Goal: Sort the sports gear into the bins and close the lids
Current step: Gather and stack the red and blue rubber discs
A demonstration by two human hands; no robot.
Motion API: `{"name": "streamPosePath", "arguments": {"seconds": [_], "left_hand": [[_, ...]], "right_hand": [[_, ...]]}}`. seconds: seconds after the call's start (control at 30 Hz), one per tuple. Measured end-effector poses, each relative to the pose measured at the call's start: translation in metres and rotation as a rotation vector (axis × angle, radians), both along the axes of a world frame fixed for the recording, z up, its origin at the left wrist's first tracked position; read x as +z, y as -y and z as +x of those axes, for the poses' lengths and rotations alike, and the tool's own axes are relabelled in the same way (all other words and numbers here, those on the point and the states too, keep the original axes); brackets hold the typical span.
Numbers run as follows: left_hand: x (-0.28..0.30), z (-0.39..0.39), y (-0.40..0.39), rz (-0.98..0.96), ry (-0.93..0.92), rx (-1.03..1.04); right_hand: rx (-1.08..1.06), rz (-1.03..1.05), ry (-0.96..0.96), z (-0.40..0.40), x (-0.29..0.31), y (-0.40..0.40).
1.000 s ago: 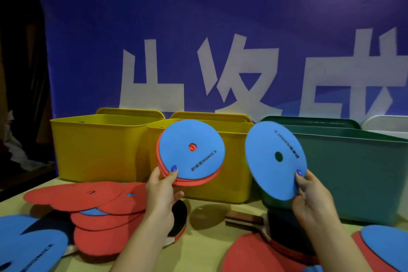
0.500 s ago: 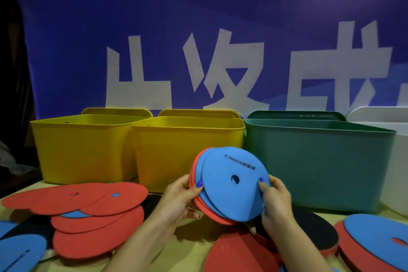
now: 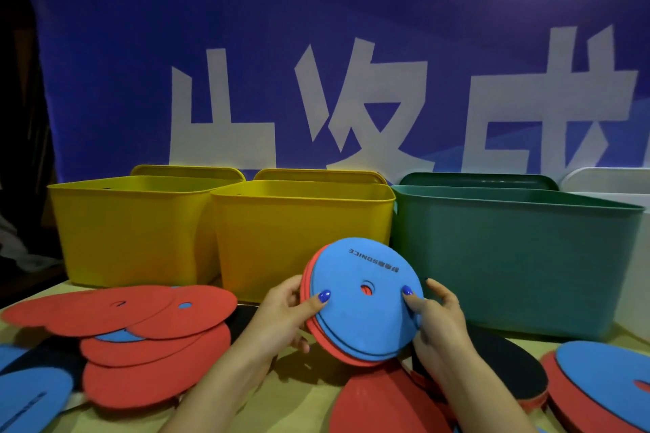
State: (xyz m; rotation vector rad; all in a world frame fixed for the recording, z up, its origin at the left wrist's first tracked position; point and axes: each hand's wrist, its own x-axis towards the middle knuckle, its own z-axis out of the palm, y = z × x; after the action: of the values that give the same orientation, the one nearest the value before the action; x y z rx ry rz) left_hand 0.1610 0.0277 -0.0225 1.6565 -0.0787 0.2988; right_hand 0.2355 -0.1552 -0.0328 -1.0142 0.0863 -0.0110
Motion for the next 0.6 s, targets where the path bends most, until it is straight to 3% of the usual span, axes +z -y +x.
{"name": "streamPosePath", "arguments": {"seconds": [0.07, 0.3, 0.43, 0.6], "left_hand": [[-0.001, 0.002, -0.003, 0.012, 0.038, 0.047], [0.002, 0.001, -0.005, 0.04, 0.22, 0.215], [0.004, 0.004, -0.006, 0.15, 0.265, 0.254], [-0.012, 0.005, -0.024, 0.4, 0.066, 0.409]], "right_hand": [[0.119, 0.003, 0.042, 0.0, 0.002, 0.004], [0.51, -0.268, 0.174, 0.001, 0.004, 0.022], [0.444, -0.445, 0.236, -0.002, 0.002, 0.02], [0.368, -0.549, 0.276, -0.005, -0.001, 0.01]]}}
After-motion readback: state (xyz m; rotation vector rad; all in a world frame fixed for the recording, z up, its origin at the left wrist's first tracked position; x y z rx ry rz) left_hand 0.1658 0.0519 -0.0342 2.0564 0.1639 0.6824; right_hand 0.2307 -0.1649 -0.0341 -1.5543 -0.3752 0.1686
